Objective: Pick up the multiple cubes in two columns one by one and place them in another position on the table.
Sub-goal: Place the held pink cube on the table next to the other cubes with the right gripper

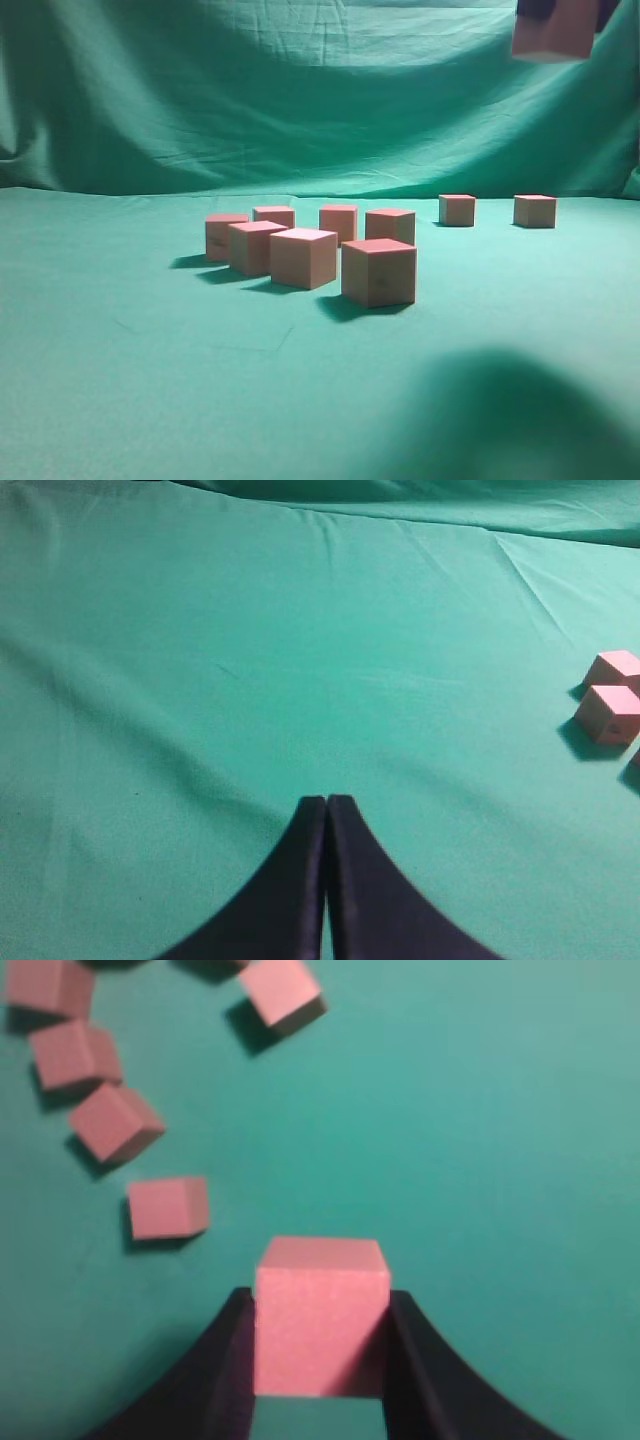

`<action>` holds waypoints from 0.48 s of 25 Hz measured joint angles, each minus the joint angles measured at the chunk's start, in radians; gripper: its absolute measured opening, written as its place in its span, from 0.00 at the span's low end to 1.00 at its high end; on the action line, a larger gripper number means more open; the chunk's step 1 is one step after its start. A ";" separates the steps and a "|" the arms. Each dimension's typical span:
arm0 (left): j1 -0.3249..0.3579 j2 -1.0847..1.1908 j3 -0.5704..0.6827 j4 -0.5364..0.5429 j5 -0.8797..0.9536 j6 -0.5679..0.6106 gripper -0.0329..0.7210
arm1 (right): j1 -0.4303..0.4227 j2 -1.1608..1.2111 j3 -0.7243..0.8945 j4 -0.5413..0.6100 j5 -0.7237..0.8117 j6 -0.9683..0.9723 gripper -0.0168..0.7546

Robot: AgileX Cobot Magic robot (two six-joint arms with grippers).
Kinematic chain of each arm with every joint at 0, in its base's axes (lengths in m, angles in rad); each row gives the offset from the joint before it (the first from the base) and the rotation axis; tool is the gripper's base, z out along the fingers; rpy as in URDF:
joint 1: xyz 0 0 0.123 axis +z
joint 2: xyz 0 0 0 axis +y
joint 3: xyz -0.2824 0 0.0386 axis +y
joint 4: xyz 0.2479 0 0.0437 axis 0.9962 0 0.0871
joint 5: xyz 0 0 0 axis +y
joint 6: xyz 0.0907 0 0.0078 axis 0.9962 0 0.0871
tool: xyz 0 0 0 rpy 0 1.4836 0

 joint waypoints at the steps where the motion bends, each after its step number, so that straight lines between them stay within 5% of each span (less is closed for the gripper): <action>1: 0.000 0.000 0.000 0.000 0.000 0.000 0.04 | 0.038 -0.014 0.041 0.000 -0.008 0.000 0.36; 12: 0.000 0.000 0.000 0.000 0.000 0.000 0.04 | 0.367 -0.014 0.245 0.000 -0.272 -0.049 0.36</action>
